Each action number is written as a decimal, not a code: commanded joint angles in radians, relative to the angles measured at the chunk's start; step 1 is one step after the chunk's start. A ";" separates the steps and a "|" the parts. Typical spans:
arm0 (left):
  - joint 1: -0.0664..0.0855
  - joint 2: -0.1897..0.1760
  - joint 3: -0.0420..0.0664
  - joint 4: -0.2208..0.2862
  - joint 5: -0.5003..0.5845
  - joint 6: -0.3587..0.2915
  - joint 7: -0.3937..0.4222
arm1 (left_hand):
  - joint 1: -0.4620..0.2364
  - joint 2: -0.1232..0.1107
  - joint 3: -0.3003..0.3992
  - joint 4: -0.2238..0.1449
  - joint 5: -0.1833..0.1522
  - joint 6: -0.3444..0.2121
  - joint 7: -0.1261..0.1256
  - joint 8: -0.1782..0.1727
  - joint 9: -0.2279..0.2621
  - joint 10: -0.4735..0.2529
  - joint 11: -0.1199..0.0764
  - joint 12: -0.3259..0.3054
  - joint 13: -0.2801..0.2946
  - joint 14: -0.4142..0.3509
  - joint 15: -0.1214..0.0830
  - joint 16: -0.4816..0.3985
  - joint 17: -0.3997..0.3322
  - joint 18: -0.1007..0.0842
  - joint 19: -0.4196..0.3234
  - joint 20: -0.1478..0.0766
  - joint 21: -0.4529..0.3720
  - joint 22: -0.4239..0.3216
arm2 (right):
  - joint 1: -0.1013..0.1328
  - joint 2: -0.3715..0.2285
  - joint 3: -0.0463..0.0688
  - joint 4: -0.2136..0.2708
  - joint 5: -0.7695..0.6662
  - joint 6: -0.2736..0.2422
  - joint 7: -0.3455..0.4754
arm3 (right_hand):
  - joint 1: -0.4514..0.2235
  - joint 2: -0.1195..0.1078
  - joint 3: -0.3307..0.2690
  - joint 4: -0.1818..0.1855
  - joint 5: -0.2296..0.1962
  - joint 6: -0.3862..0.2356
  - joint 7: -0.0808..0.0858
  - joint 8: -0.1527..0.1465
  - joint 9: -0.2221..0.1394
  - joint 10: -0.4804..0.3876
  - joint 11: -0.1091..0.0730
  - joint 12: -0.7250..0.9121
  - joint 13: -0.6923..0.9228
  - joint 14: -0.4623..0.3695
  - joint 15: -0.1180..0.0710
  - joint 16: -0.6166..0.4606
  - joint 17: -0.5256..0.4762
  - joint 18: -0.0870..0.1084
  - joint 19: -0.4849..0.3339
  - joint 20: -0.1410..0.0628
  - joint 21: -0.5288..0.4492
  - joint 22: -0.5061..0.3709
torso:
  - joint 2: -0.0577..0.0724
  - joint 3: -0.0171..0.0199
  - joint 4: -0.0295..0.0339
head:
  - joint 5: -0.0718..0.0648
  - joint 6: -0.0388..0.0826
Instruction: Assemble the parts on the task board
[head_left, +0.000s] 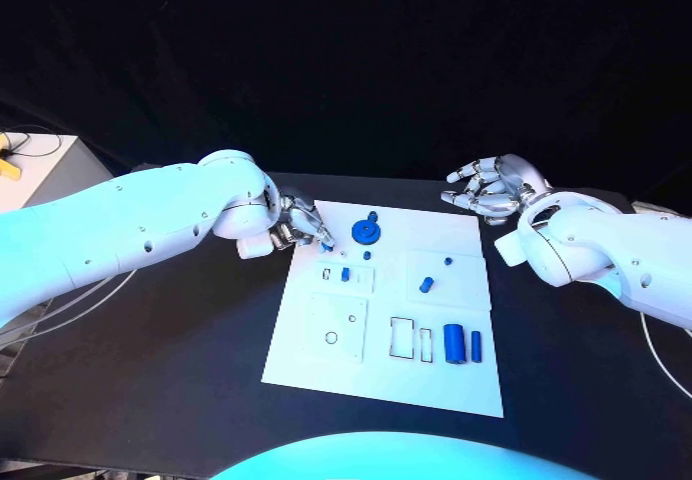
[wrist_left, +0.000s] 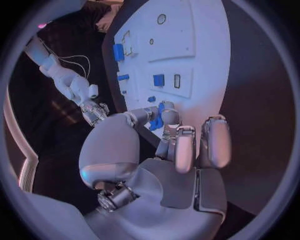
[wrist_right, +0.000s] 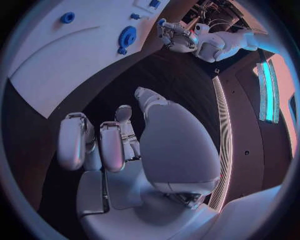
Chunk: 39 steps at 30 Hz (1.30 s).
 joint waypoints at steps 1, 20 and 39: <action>-0.006 -0.017 -0.003 0.039 -0.076 -0.061 0.007 | -0.015 0.006 0.127 -0.119 -0.003 0.040 -0.032 0.009 -0.005 0.012 -0.001 0.008 0.006 0.104 -0.007 0.003 0.263 -0.014 0.009 -0.003 0.006 0.017 | -0.002 -0.002 0.000 0.003 -0.041 0.018 0.006 | 0.005 0.003 0.001 0.004 0.009 -0.002 0.007 0.004 -0.001 -0.001 -0.001 -0.005 -0.002 0.004 0.000 -0.006 -0.001 0.019 -0.007 0.000 -0.005 0.071 | 0.000 -0.0015 0.0003 | -0.006 -0.004; -0.048 -0.050 -0.027 0.147 -0.252 -0.075 0.003 | -0.083 0.018 0.166 -0.146 -0.010 0.063 -0.044 0.040 -0.044 0.054 -0.011 0.027 0.029 0.104 -0.014 0.003 0.263 -0.019 0.024 -0.010 0.018 0.039 | -0.013 -0.004 -0.001 0.003 -0.116 0.021 0.010 | -0.006 -0.006 -0.004 0.011 0.050 -0.005 0.007 0.007 -0.002 -0.002 -0.001 -0.009 -0.020 0.001 0.001 -0.013 -0.007 0.021 -0.009 0.000 -0.016 0.065 | 0.001 -0.0026 -0.0001 | -0.008 -0.019; -0.052 -0.023 -0.029 0.137 -0.316 -0.035 -0.017 | -0.112 0.035 0.169 -0.143 -0.011 0.070 -0.049 0.054 -0.058 0.069 -0.015 0.037 0.041 0.104 -0.018 0.003 0.263 -0.021 0.030 -0.014 0.022 0.046 | -0.014 -0.003 -0.001 0.002 -0.099 0.024 0.010 | -0.008 -0.006 -0.005 0.012 0.054 -0.005 0.007 0.008 -0.002 -0.001 -0.001 -0.008 -0.022 0.001 0.001 -0.014 -0.008 0.021 -0.009 0.000 -0.018 0.064 | 0.001 -0.0009 -0.0009 | 0.000 -0.028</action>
